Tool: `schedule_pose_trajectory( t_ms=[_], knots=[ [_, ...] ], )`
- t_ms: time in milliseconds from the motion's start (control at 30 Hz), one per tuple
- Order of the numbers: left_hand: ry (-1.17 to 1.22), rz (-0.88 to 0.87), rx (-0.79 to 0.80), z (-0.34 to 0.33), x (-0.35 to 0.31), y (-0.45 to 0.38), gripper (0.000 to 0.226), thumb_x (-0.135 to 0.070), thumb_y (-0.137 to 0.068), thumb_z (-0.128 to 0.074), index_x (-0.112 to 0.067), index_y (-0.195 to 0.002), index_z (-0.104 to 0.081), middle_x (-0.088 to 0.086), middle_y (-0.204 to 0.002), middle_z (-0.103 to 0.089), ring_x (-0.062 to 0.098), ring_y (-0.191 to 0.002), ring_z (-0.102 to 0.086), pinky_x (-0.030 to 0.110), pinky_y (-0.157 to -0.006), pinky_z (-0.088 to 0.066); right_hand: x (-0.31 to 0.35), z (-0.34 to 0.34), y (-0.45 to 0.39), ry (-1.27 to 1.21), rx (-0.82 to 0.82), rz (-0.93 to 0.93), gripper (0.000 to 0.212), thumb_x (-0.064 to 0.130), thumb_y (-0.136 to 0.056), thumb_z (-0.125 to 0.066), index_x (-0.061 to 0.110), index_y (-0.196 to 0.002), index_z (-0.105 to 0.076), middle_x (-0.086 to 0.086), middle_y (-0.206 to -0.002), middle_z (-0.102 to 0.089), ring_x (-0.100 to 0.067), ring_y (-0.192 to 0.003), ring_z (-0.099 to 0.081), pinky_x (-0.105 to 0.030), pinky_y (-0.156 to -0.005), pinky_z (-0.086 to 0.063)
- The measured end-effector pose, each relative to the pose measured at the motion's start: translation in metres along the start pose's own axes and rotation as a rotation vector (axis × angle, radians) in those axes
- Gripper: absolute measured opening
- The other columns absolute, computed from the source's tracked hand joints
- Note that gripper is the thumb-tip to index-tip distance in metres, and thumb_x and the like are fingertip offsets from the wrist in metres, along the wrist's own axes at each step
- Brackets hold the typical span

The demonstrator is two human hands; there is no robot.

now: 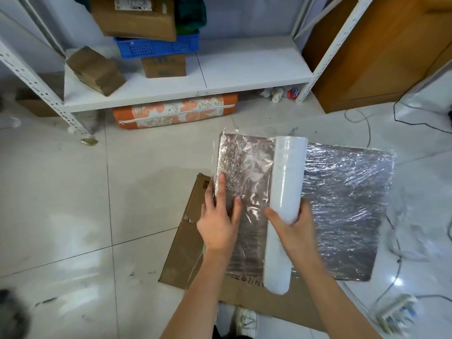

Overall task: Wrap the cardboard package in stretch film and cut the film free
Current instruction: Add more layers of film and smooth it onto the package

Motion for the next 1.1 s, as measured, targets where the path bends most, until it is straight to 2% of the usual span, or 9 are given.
schedule_pose_trajectory(
  t_ms=[200, 400, 533, 600, 700, 833, 933, 1100],
  knots=[
    [-0.061, 0.004, 0.004, -0.002, 0.000, -0.003, 0.056, -0.056, -0.098, -0.018, -0.029, -0.147, -0.023, 0.014, -0.130, -0.054, 0.037, -0.090, -0.064, 0.039, -0.050, -0.053, 0.003, 0.003, -0.009, 0.062, -0.040, -0.054, 0.054, 0.034, -0.074, -0.078, 0.020, -0.110, -0.041, 0.009, -0.094, -0.056, -0.004, -0.080, -0.058, -0.022, -0.058, -0.044],
    [-0.047, 0.035, 0.025, -0.002, -0.002, 0.000, 0.056, -0.050, -0.095, -0.024, -0.037, -0.149, -0.015, 0.011, -0.137, -0.048, 0.036, -0.102, -0.060, 0.041, -0.057, -0.053, 0.007, 0.022, -0.011, 0.379, -0.110, -0.005, 0.058, 0.050, -0.070, -0.076, 0.018, -0.103, -0.041, 0.001, -0.090, -0.055, -0.019, -0.079, -0.056, -0.035, -0.066, -0.049],
    [-0.071, 0.031, 0.037, -0.004, 0.004, 0.001, 0.057, -0.051, -0.095, -0.023, -0.036, -0.149, -0.011, 0.014, -0.132, -0.050, 0.037, -0.101, -0.060, 0.044, -0.052, -0.055, -0.001, 0.021, -0.014, 0.271, -0.014, -0.051, 0.053, 0.043, -0.079, -0.072, 0.016, -0.109, -0.037, 0.001, -0.098, -0.055, -0.004, -0.077, -0.055, -0.024, -0.056, -0.043],
    [-0.083, 0.031, 0.032, -0.006, 0.006, 0.001, 0.058, -0.051, -0.095, -0.024, -0.035, -0.149, -0.012, 0.016, -0.129, -0.051, 0.038, -0.100, -0.061, 0.044, -0.049, -0.055, -0.007, 0.019, -0.016, 0.234, 0.073, -0.055, 0.052, 0.039, -0.081, -0.070, 0.018, -0.111, -0.033, 0.001, -0.104, -0.053, 0.000, -0.083, -0.055, -0.021, -0.060, -0.046],
    [-0.094, 0.059, 0.033, -0.007, 0.005, 0.002, 0.059, -0.050, -0.093, -0.027, -0.035, -0.149, -0.013, 0.016, -0.128, -0.052, 0.038, -0.099, -0.061, 0.044, -0.050, -0.054, -0.013, 0.022, -0.017, 0.192, 0.131, -0.081, 0.054, 0.039, -0.079, -0.073, 0.020, -0.114, -0.035, 0.003, -0.108, -0.054, -0.005, -0.091, -0.057, -0.030, -0.073, -0.052],
    [-0.108, 0.043, 0.022, -0.007, 0.003, 0.000, 0.060, -0.049, -0.093, -0.027, -0.035, -0.150, -0.012, 0.014, -0.130, -0.050, 0.036, -0.096, -0.062, 0.043, -0.052, -0.055, -0.009, 0.032, -0.014, 0.148, 0.098, -0.024, 0.060, 0.038, -0.074, -0.077, 0.019, -0.114, -0.037, 0.007, -0.105, -0.055, -0.008, -0.090, -0.059, -0.029, -0.069, -0.052],
    [-0.103, 0.031, -0.005, -0.006, 0.000, -0.002, 0.058, -0.048, -0.094, -0.026, -0.034, -0.149, -0.015, 0.015, -0.128, -0.051, 0.036, -0.085, -0.064, 0.041, -0.051, -0.053, -0.003, 0.038, -0.016, 0.169, 0.065, 0.020, 0.063, 0.036, -0.070, -0.080, 0.020, -0.109, -0.033, 0.009, -0.101, -0.051, -0.006, -0.088, -0.056, -0.026, -0.065, -0.048],
    [-0.095, 0.046, -0.015, -0.009, 0.006, 0.001, 0.056, -0.048, -0.094, -0.025, -0.035, -0.148, -0.015, 0.016, -0.130, -0.051, 0.037, -0.084, -0.065, 0.043, -0.052, -0.055, -0.008, 0.041, -0.025, 0.195, -0.015, -0.021, 0.066, 0.040, -0.069, -0.080, 0.020, -0.108, -0.031, 0.008, -0.097, -0.052, -0.015, -0.086, -0.058, -0.037, -0.070, -0.052]
  ],
)
Point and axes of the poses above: each hand's wrist, its own y-axis away from the middle knuckle, its own z-axis out of the back of the hand, x = y × z, the point moved 4 cm from there along -y, towards the middle knuckle
